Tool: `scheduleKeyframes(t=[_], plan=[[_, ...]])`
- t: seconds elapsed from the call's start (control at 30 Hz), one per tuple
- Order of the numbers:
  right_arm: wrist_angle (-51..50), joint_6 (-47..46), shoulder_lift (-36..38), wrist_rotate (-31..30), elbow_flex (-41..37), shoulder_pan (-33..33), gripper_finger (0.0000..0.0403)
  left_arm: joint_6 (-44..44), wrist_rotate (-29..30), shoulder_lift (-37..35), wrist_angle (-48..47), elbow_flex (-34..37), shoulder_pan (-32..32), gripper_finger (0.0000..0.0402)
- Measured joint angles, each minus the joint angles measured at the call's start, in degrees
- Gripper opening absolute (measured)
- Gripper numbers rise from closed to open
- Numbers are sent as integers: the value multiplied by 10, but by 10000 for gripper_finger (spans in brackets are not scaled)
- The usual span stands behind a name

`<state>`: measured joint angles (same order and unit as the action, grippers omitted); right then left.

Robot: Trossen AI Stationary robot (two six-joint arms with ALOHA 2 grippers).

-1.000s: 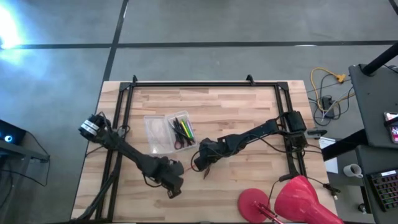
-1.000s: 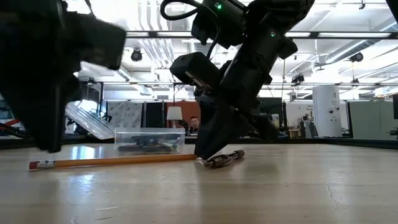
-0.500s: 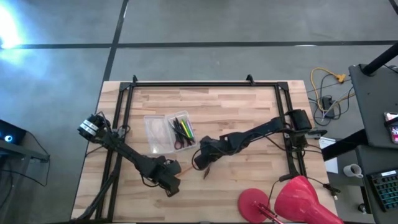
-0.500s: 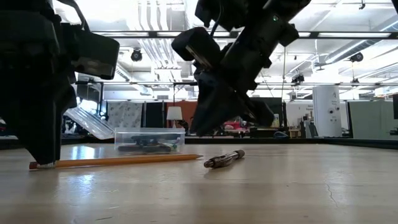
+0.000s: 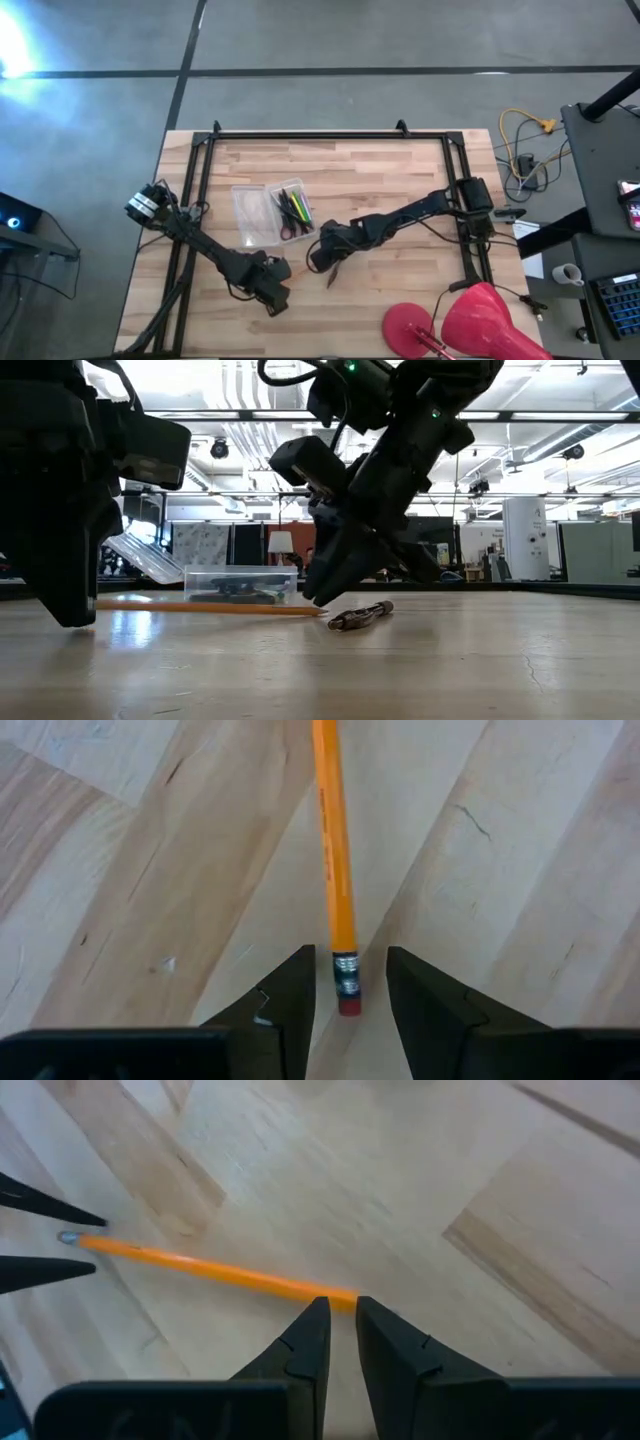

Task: Pick & place school supplies into a supply box
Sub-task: Put the orange pencil into the transparent supply box

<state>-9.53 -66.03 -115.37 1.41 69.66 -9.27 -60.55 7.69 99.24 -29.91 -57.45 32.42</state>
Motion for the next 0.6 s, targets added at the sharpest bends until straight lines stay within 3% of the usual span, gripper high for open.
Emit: scheduleKeyframes(t=[0.43,0.6], plan=[[4,0,1,-5,-16,10,47,1,3,0,6,-3,-12,108],[10,-6,2,-5,-25,10,47,16,9,0,6,-2,-17,79]])
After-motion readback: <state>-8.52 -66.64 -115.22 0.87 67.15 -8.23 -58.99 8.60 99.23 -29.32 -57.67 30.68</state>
